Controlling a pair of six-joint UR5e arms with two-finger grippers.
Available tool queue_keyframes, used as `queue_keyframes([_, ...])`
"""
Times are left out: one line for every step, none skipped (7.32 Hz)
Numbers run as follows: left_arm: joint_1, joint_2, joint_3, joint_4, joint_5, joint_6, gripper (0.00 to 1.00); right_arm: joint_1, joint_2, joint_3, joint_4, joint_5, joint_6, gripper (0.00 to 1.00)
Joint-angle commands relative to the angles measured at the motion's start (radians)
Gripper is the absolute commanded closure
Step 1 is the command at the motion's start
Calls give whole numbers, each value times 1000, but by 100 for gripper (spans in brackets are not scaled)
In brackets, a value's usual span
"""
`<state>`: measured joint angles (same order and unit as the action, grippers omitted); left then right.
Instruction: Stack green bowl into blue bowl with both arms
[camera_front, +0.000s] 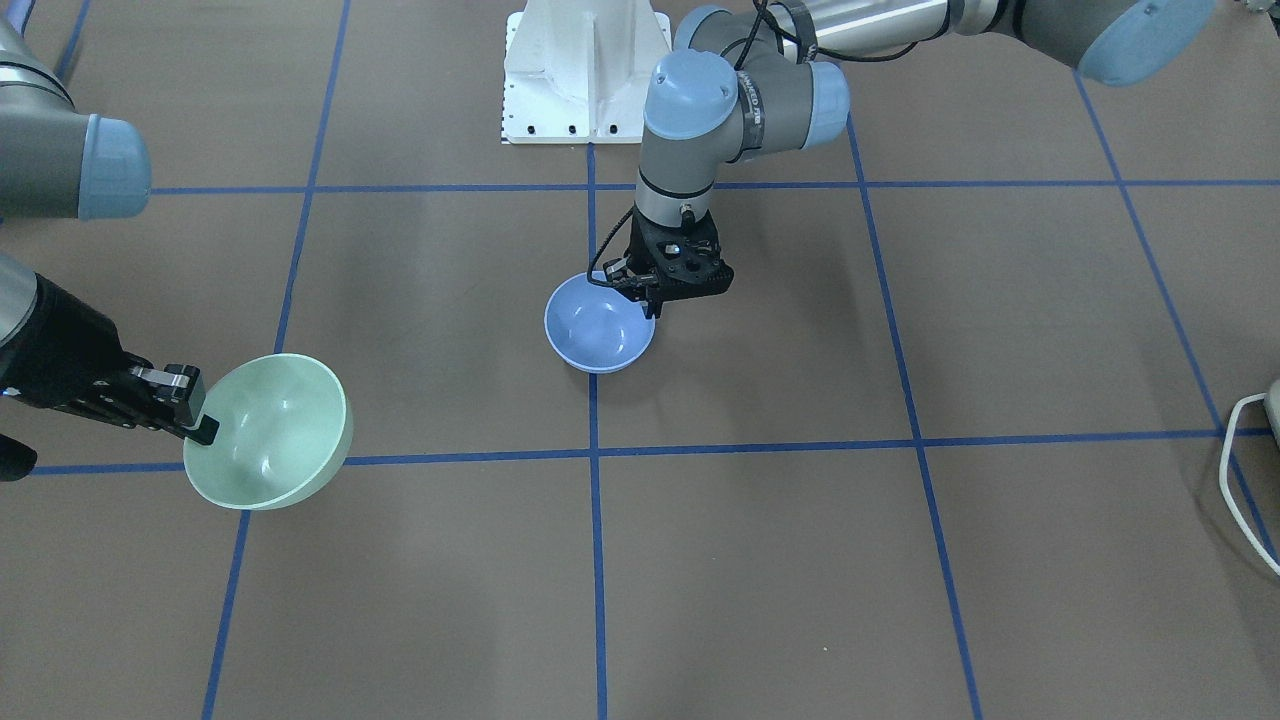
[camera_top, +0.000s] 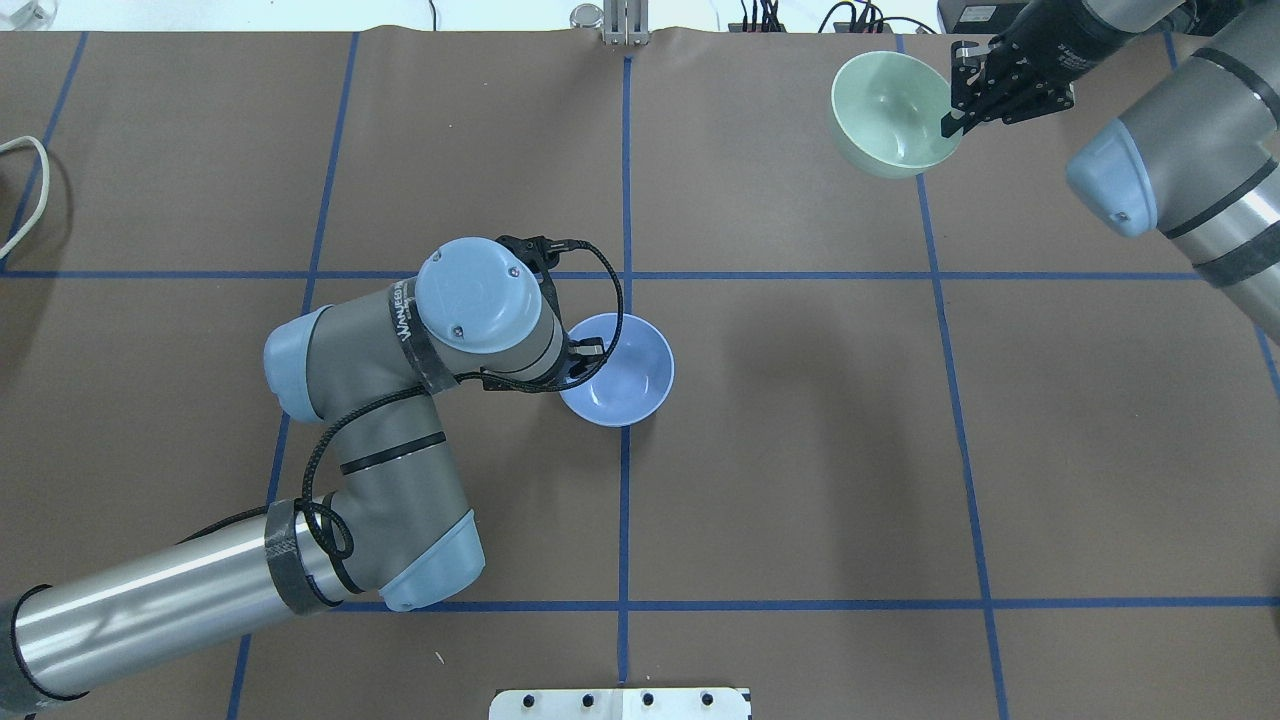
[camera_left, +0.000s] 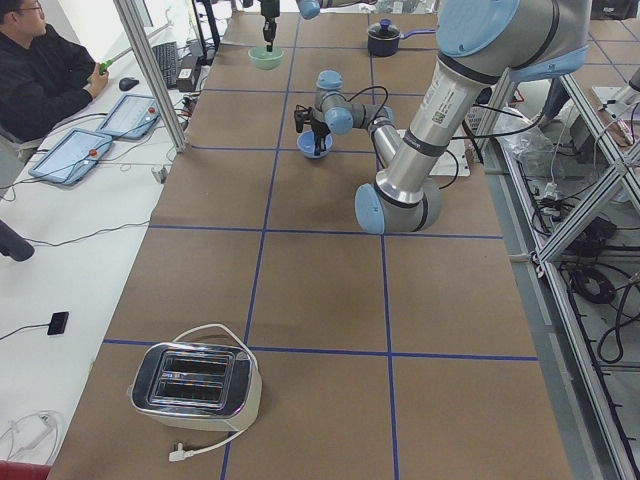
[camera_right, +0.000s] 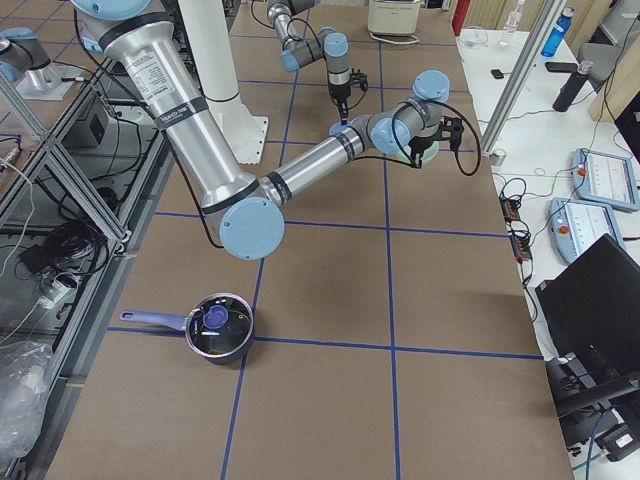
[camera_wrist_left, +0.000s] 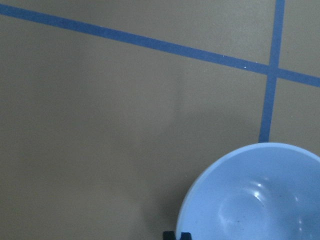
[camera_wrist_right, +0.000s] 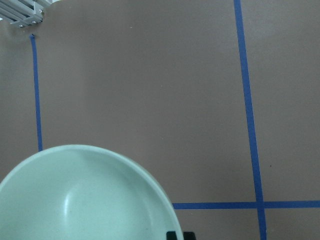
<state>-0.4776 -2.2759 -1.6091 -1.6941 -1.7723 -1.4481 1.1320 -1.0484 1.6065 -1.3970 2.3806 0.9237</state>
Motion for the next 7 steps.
queue_keyframes([2,-2,-8,-2,2,0,100,-1,-1,3,-3,-3,24,100])
queue_keyframes([2,-4,-14,-4,1,0,76,-5,-1,3,0,-14,35,100])
queue_keyframes([1,-2,-17,-9,-1,6,33,-9,1,3,3,-32,37,100])
queue_keyframes([1,4,-21,-22,-1,11,2,-11,2,3,6,-34,35,100])
queue_keyframes([-7,9,-43,-21,-9,34,1,-15,4,3,6,-34,37,100])
queue_keyframes([-33,51,-114,-18,-13,137,1,-27,8,9,6,-34,67,100])
queue_keyframes([-91,106,-189,-12,-35,205,1,-63,46,10,7,-53,149,100])
